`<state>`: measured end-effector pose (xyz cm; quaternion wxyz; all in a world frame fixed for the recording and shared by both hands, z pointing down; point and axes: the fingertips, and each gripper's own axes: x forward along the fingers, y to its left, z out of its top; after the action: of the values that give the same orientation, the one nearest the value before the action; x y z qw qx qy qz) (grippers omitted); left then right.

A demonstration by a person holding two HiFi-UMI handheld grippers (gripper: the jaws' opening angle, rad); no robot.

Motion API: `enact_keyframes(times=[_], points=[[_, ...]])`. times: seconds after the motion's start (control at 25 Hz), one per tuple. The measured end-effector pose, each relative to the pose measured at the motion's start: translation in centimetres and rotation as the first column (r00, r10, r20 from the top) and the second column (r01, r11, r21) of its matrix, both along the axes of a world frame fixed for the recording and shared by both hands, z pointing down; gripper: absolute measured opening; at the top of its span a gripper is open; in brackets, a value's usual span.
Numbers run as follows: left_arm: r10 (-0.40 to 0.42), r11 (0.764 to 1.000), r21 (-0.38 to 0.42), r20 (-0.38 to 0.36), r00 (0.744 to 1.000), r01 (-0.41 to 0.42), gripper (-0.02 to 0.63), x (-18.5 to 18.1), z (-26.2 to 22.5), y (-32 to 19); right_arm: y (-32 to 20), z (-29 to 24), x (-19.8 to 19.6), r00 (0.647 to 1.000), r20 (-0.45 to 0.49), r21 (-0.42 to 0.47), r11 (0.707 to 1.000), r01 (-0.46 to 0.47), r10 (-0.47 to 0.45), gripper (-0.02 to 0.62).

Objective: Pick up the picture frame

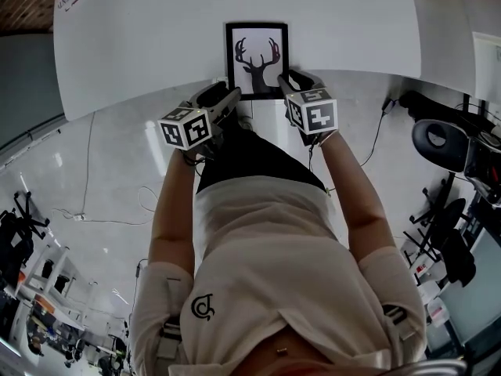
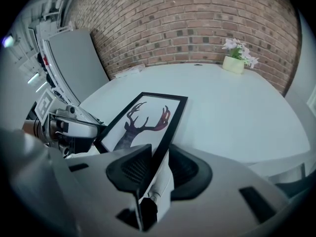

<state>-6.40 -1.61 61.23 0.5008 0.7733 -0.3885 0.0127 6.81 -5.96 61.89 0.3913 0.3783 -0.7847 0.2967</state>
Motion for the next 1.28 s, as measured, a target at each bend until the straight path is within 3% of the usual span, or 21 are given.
enact_keyframes(times=[0.24, 0.36, 0.52, 0.76, 1.12, 1.28], points=[[0.058, 0.992, -0.105, -0.130, 0.990, -0.072, 0.229, 1.4, 2.3, -0.5, -0.2, 0.1, -0.5, 1.000, 0.001, 0.006, 1.000, -0.010, 0.010, 0.114], [0.081, 0.984, -0.139, -0.215, 0.973, -0.112, 0.206, 2.3, 2.4, -0.6, -0.1, 0.1, -0.5, 1.000, -0.001, 0.007, 1.000, -0.013, 0.013, 0.112], [0.082, 0.977, -0.166, -0.274, 0.958, -0.131, 0.158, 2.8, 2.5, -1.3, 0.0, 0.1, -0.4, 0.999, 0.008, 0.009, 0.999, -0.033, 0.033, 0.110], [0.086, 0.968, -0.189, -0.378, 0.922, -0.168, 0.137, 3.8, 2.3, -1.7, -0.4, 0.1, -0.5, 0.998, 0.017, 0.008, 0.998, -0.068, 0.068, 0.103], [0.098, 0.963, -0.186, -0.429, 0.898, -0.194, 0.075, 4.8, 1.6, -2.0, -0.4, -0.1, -0.2, 0.994, 0.006, 0.024, 0.993, -0.113, 0.113, 0.098], [0.121, 0.972, -0.144, -0.370, 0.921, -0.186, 0.068, 4.3, 1.6, -2.4, -0.4, -0.1, -0.1, 0.993, 0.004, 0.028, 0.993, -0.114, 0.114, 0.100]])
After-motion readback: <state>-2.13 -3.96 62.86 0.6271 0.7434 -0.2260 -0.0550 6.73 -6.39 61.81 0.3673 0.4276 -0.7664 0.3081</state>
